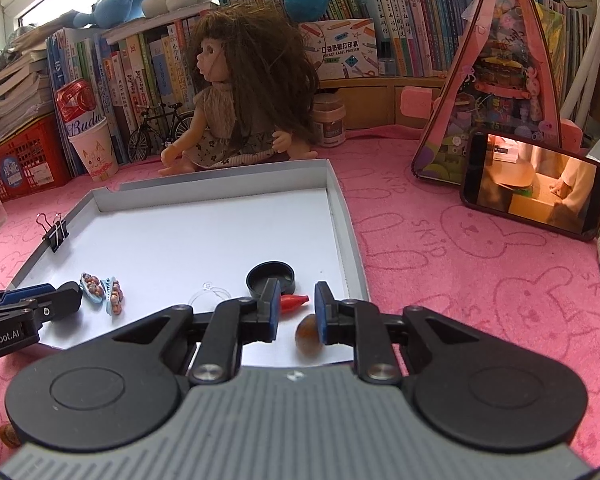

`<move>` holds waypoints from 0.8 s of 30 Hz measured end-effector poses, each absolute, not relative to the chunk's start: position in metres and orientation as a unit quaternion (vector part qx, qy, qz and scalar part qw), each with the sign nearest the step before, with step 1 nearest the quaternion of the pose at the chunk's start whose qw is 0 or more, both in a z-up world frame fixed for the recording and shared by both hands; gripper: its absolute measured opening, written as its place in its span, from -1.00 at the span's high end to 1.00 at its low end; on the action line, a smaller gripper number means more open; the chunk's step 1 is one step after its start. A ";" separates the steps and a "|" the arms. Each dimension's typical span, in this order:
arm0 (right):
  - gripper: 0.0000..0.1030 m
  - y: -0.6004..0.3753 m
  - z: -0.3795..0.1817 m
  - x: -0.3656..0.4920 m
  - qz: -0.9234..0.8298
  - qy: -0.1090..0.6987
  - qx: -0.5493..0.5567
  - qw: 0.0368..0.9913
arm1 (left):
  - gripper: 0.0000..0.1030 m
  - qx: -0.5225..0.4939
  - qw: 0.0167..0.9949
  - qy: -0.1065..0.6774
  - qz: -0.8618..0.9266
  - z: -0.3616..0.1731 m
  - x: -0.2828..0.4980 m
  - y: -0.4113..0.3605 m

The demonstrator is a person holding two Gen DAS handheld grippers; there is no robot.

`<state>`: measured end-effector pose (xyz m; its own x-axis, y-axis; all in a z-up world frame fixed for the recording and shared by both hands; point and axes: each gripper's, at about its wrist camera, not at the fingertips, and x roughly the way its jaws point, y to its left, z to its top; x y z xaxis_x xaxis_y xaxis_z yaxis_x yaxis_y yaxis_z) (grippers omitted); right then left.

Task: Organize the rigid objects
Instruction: 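Open left tool releasing the disc while right tool releases the acorn in the tray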

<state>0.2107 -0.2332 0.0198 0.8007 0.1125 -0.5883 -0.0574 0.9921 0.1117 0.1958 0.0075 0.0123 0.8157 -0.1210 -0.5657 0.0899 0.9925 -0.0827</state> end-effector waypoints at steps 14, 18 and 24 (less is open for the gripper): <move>-0.31 -0.223 0.031 0.192 0.058 0.281 0.032 0.957 | -0.12 -0.022 0.958 0.278 -0.068 0.028 0.174 0.005; -0.45 -0.220 0.035 0.185 0.062 0.271 0.028 0.960 | -0.19 -0.027 0.958 0.276 -0.072 0.031 0.167 0.006; -0.59 -0.217 0.041 0.172 0.072 0.256 0.023 0.964 | -0.31 -0.024 0.960 0.266 -0.081 0.036 0.153 0.006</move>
<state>0.1717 -0.2173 0.0411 0.8584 0.1508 -0.4903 -0.1277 0.9885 0.0805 0.1529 0.0063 0.0361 0.8459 -0.1675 -0.5064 0.1423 0.9859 -0.0885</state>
